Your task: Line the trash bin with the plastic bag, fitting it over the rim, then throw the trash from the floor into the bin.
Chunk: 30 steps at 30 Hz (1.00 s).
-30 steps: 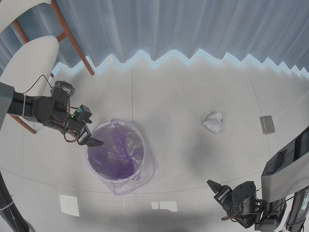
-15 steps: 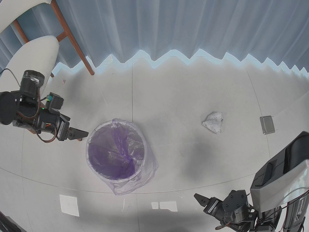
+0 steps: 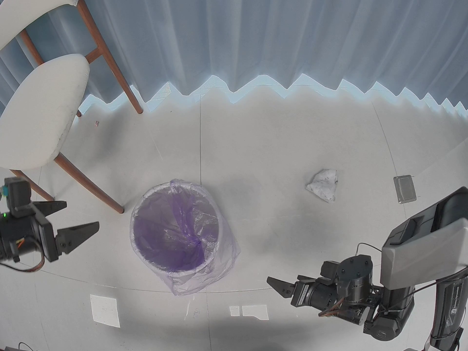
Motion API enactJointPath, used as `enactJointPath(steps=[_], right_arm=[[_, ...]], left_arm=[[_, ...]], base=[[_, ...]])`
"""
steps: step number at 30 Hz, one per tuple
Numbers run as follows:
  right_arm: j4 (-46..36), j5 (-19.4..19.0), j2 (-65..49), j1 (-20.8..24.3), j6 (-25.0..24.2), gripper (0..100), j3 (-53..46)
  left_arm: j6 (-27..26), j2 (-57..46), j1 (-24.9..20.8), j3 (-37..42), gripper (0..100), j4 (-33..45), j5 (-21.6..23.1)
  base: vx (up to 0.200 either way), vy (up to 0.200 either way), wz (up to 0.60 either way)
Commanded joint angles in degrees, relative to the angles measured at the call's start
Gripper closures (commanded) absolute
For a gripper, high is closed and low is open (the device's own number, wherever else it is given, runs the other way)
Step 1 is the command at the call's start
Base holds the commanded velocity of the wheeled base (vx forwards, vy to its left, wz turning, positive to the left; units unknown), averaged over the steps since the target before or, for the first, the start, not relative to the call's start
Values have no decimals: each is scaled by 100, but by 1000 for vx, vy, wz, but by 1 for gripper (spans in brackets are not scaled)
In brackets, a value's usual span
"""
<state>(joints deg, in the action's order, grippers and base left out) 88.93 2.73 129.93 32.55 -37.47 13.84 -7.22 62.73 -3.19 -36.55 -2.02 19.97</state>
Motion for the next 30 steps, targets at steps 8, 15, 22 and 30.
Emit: enactJointPath(steps=[8,15,22,30], right_arm=[[89,-1732,973,-759,1717,0,1578],[19,-1767,1456,-794,1840,0,2369],[-763,-1767,1711,-794,1840,0,3477],[-1581,-1758,1975,-803,2183,0,4558]], left_arm=[[106,-1659,91,992,0,-773,-388],[-25,-1307,3,886,0,-1380,-591],[-228,-1132,3,781,0,-1678,-722],[-315,-894,3,561,0,-1687,-722]], base=[[0,0,0],[0,0,0],[0,0,0],[0,0,0]])
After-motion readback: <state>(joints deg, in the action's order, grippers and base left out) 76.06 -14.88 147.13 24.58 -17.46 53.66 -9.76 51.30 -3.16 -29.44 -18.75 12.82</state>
